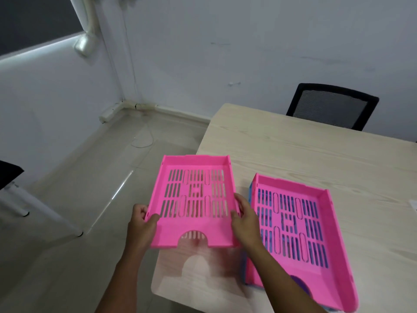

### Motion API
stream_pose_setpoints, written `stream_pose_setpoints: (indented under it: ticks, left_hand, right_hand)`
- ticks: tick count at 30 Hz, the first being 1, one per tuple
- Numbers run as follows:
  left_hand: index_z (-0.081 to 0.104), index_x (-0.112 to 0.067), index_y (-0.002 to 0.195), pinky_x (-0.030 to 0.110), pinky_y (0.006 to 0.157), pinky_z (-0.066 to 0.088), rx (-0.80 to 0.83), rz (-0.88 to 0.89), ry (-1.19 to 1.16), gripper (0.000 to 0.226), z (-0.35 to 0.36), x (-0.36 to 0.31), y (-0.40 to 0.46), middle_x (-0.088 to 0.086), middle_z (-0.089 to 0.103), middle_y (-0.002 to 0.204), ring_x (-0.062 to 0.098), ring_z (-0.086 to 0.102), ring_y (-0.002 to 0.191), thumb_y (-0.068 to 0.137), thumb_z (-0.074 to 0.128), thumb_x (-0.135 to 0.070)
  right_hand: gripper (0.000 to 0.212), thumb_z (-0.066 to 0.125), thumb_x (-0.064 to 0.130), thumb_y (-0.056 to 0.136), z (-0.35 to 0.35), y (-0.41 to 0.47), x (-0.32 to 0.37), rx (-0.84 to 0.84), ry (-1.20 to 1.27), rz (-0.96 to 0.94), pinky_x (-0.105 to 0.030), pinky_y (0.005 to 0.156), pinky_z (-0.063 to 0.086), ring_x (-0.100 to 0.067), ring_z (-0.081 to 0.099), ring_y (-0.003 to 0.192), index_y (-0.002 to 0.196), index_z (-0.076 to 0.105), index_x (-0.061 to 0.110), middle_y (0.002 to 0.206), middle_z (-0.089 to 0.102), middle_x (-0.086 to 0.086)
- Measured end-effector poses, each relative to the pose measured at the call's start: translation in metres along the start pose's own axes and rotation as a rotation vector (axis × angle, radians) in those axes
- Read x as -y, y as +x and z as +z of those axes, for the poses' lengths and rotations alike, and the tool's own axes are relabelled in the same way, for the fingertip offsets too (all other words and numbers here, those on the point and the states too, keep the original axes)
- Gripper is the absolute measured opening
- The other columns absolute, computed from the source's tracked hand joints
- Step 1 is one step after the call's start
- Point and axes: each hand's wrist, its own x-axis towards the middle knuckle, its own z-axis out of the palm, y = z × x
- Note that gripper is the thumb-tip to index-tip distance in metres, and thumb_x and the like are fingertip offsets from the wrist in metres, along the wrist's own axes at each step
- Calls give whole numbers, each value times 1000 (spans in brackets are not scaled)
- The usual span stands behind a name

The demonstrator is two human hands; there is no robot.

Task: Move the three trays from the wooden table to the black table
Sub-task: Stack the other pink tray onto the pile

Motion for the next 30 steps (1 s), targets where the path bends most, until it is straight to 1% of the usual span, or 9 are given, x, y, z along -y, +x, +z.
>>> stream_pose_setpoints:
  ticks: [2, 5, 8, 11, 14, 18, 22, 26, 30]
  left_hand:
    - [44, -10, 88, 33, 57, 35, 30, 30, -46, 19, 6, -15, -5, 4, 55, 79, 22, 51, 69, 86, 63, -9]
    - [37, -15, 77, 35, 56, 30, 66, 84, -103, 26, 23, -42, -16, 3, 46, 70, 21, 42, 61, 72, 60, -26]
    - [36, -13, 73, 36, 54, 28, 94, 143, -155, 27, 52, -62, -36, 0, 39, 64, 17, 37, 57, 77, 62, -16]
    - [35, -13, 70, 34, 55, 30, 133, 158, -185, 28, 87, -70, -62, -3, 50, 59, 2, 41, 51, 82, 59, -3]
    - [33, -14, 70, 35, 62, 36, 218, 183, -188, 28, 122, -70, -87, -14, 73, 83, 12, 55, 72, 79, 57, -2]
    - [34, -6, 76, 47, 61, 49, 335, 231, -123, 25, 157, -75, -120, -47, 66, 101, 18, 68, 84, 77, 58, 2]
    - [37, -13, 75, 48, 56, 49, 350, 233, -62, 26, 179, -75, -143, -42, 67, 94, 30, 68, 84, 80, 60, -1]
    - [48, -17, 89, 37, 74, 59, 331, 148, -59, 23, 190, -77, -158, -16, 71, 111, -4, 71, 87, 86, 62, 1]
    - [54, -29, 114, 37, 88, 60, 313, 121, -20, 36, 193, -73, -169, -27, 65, 102, -10, 69, 93, 90, 64, -5]
  right_hand:
    - [57, 53, -9, 94, -20, 3, 1, -11, 44, -16, -38, 118, 33, -12, 45, 136, 146, 49, 14, 145, 50, 6]
    - [55, 54, -4, 96, -56, 6, -1, -44, 101, -18, -50, 114, 40, -17, 48, 137, 146, 49, 18, 149, 49, 7]
    - [54, 55, -8, 94, -101, 5, -6, -87, 146, -38, -39, 114, 42, -18, 51, 134, 144, 51, 13, 144, 53, 1]
    - [55, 57, -12, 92, -150, -1, -16, -138, 212, -30, -30, 110, 44, -7, 58, 123, 143, 53, 11, 141, 56, 0]
    - [62, 56, -11, 93, -194, -6, -33, -176, 320, 39, -23, 99, 50, -5, 60, 118, 149, 45, 11, 146, 53, 1]
    - [56, 55, 2, 97, -241, -20, -55, -148, 300, 120, -51, 91, 59, -24, 70, 110, 146, 51, 28, 134, 66, 3]
    - [53, 53, 1, 98, -270, -28, -72, -165, 322, 194, -54, 84, 61, -28, 73, 103, 140, 57, 32, 128, 71, 0]
    - [52, 51, 1, 99, -283, -29, -82, -126, 342, 244, -53, 81, 62, -28, 75, 98, 139, 58, 33, 122, 73, -2]
    - [51, 51, 1, 100, -287, -29, -84, -92, 362, 256, -52, 80, 62, -26, 77, 93, 136, 59, 36, 116, 76, -1]
